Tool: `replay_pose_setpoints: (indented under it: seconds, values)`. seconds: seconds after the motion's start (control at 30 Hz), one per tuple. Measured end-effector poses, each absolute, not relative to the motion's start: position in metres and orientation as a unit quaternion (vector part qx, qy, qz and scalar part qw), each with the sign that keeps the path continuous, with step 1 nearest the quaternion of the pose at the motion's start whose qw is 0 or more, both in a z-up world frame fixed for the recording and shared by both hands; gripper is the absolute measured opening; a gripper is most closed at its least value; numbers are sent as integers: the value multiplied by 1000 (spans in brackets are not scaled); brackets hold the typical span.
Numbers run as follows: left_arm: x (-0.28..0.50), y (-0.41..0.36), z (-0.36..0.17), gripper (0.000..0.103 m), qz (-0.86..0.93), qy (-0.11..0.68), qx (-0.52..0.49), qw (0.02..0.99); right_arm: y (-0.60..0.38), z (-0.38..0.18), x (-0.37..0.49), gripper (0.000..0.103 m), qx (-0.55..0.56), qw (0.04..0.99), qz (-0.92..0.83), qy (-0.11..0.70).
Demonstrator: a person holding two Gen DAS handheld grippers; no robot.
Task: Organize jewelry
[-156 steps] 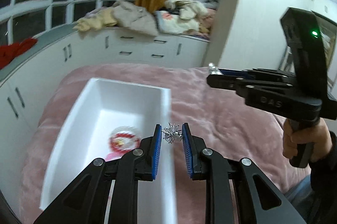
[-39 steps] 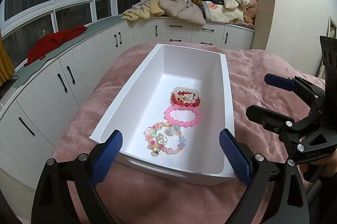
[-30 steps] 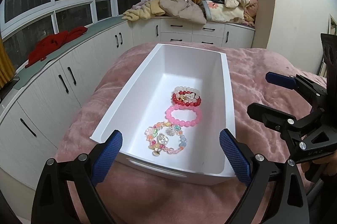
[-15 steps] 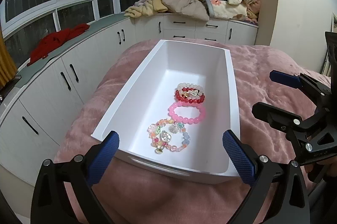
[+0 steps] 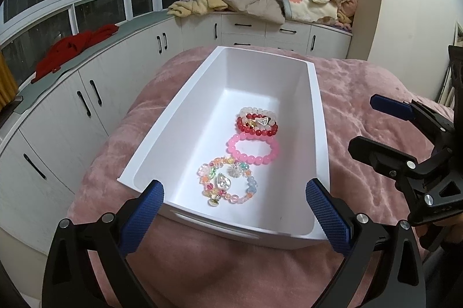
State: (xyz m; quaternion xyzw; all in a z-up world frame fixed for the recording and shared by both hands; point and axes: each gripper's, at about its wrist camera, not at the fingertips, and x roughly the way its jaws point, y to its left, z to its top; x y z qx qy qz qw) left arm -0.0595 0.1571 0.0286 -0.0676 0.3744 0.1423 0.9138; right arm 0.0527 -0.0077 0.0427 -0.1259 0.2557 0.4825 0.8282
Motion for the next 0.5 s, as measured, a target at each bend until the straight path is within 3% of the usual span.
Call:
replay_pose_setpoints:
  seconds: [0.5]
  values:
    - [-59, 153, 32, 99, 148, 375, -51, 914, -8, 42, 52, 98, -127, 828, 482, 257]
